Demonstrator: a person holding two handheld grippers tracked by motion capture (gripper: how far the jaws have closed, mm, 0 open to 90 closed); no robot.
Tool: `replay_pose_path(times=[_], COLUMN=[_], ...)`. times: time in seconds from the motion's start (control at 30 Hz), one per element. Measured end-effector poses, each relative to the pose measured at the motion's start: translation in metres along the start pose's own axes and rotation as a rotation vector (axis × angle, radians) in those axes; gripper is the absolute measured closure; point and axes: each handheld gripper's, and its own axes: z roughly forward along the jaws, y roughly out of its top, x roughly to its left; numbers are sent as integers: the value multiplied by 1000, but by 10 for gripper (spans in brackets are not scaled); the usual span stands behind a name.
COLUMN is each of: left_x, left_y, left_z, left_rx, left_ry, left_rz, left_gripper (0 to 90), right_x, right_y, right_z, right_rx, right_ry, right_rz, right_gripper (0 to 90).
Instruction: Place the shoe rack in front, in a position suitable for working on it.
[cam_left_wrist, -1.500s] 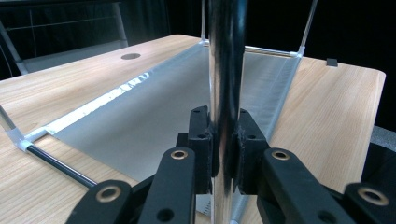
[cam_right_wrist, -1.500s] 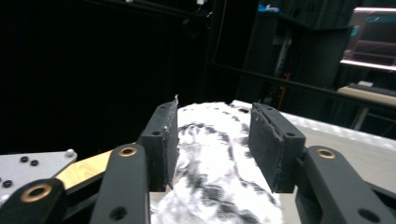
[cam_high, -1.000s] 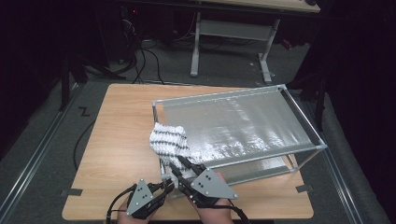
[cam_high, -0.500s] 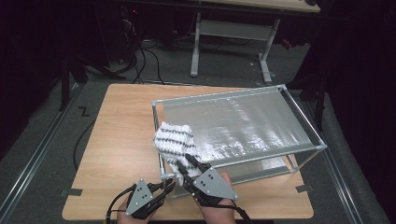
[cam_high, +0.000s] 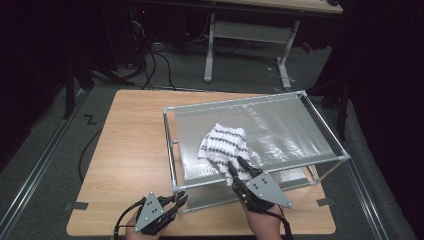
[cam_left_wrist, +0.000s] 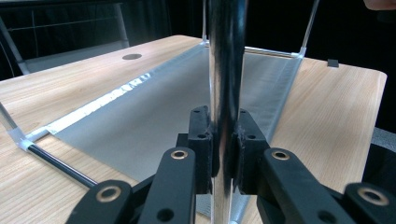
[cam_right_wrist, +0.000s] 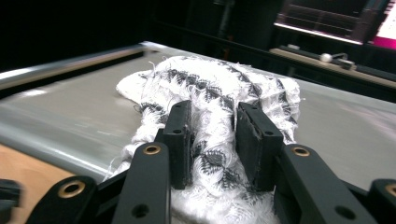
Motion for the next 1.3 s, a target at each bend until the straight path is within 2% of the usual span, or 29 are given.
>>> replay_pose_path(times=[0.07, 0.1, 0.13, 0.43, 0.57, 0.63, 0.67, 0.73, 1.07, 1.3], left_x=[0, 0, 0, 0, 0, 0, 0, 0, 0, 0], left_y=[0, 0, 0, 0, 0, 0, 0, 0, 0, 0], left_z=[0, 0, 0, 0, 0, 0, 0, 0, 0, 0], left_rx=[0, 0, -1, -3, -3, -4, -3, -3, -2, -2], left_ry=[0, 0, 0, 0, 1, 1, 1, 2, -2, 0], left_rz=[0, 0, 0, -1, -2, -2, -2, -2, -2, -2], left_gripper=[801, 801, 801, 801, 801, 801, 801, 801, 801, 801], right_x=[-12, -12, -24, -85, -109, -113, -125, -134, -173, -183], right_y=[-3, -3, -6, -20, -25, -26, -28, -30, -37, -40], right_z=[-3, -3, -7, -24, -32, -33, -36, -39, -51, -60], right_rx=[2, 2, 6, 33, 39, 43, 51, 59, 88, 80], right_ry=[-29, -29, -58, -191, -241, -250, -278, -303, -402, -437], right_rz=[7, 7, 10, 50, 65, 65, 73, 73, 103, 127], right_gripper=[664, 664, 664, 662, 662, 662, 662, 661, 644, 609])
